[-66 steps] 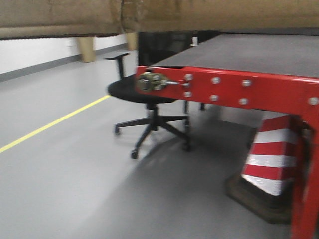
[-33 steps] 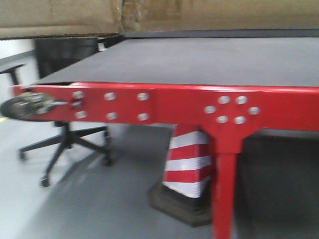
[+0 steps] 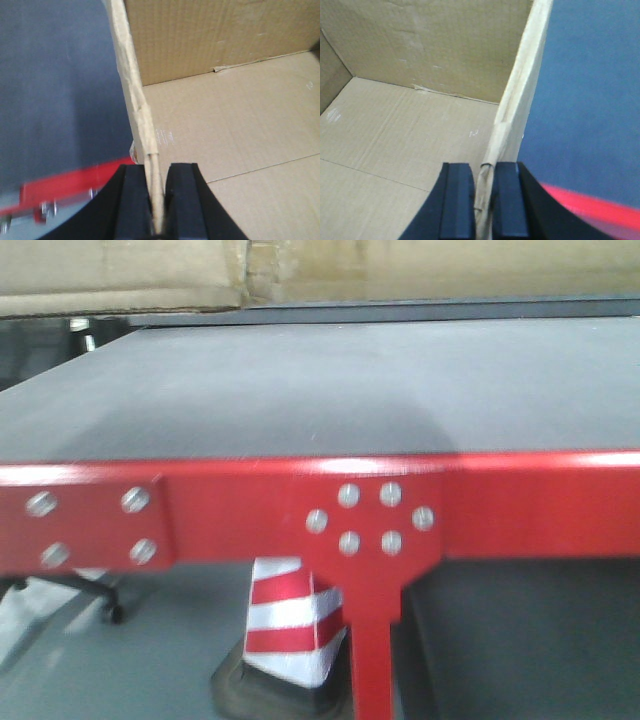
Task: Grab carton from right shelf to conveyor
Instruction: 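Hold the carton and drive up to the red-framed conveyor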
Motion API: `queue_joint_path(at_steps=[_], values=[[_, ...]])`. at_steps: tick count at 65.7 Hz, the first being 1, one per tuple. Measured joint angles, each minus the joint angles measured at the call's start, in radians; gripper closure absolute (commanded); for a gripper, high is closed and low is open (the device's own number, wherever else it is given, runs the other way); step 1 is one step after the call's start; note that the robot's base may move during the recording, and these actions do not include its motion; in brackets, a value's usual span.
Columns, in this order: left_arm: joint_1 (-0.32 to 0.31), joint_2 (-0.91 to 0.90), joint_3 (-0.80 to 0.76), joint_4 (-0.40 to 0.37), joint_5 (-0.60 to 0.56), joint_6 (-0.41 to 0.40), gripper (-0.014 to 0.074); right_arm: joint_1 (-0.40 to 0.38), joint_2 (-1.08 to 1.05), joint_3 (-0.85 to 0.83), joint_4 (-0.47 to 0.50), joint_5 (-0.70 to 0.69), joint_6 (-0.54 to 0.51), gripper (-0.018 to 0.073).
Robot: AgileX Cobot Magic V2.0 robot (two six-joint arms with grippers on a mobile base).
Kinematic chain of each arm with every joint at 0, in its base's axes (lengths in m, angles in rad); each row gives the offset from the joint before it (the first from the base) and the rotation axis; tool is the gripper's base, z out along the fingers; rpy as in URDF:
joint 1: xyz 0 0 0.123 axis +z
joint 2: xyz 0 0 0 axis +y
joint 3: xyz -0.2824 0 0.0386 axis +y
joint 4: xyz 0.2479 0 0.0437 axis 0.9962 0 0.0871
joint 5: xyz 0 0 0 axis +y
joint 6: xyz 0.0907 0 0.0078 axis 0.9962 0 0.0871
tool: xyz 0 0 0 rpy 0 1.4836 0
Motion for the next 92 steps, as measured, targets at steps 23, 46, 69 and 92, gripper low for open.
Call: queue_joint_path(at_steps=[23, 46, 69, 92], values=[[0.0, 0.0, 0.0, 0.0, 0.0, 0.0, 0.061, 0.0, 0.0, 0.0, 0.0, 0.0, 0.0, 0.0631], [0.0, 0.0, 0.0, 0.002, 0.0, 0.0, 0.061, 0.0, 0.0, 0.0, 0.0, 0.0, 0.0, 0.0631], [0.0, 0.0, 0.0, 0.002, 0.0, 0.0, 0.061, 0.0, 0.0, 0.0, 0.0, 0.0, 0.0, 0.0631], [0.0, 0.0, 0.0, 0.002, 0.0, 0.0, 0.061, 0.0, 0.0, 0.0, 0.0, 0.0, 0.0, 0.0631]])
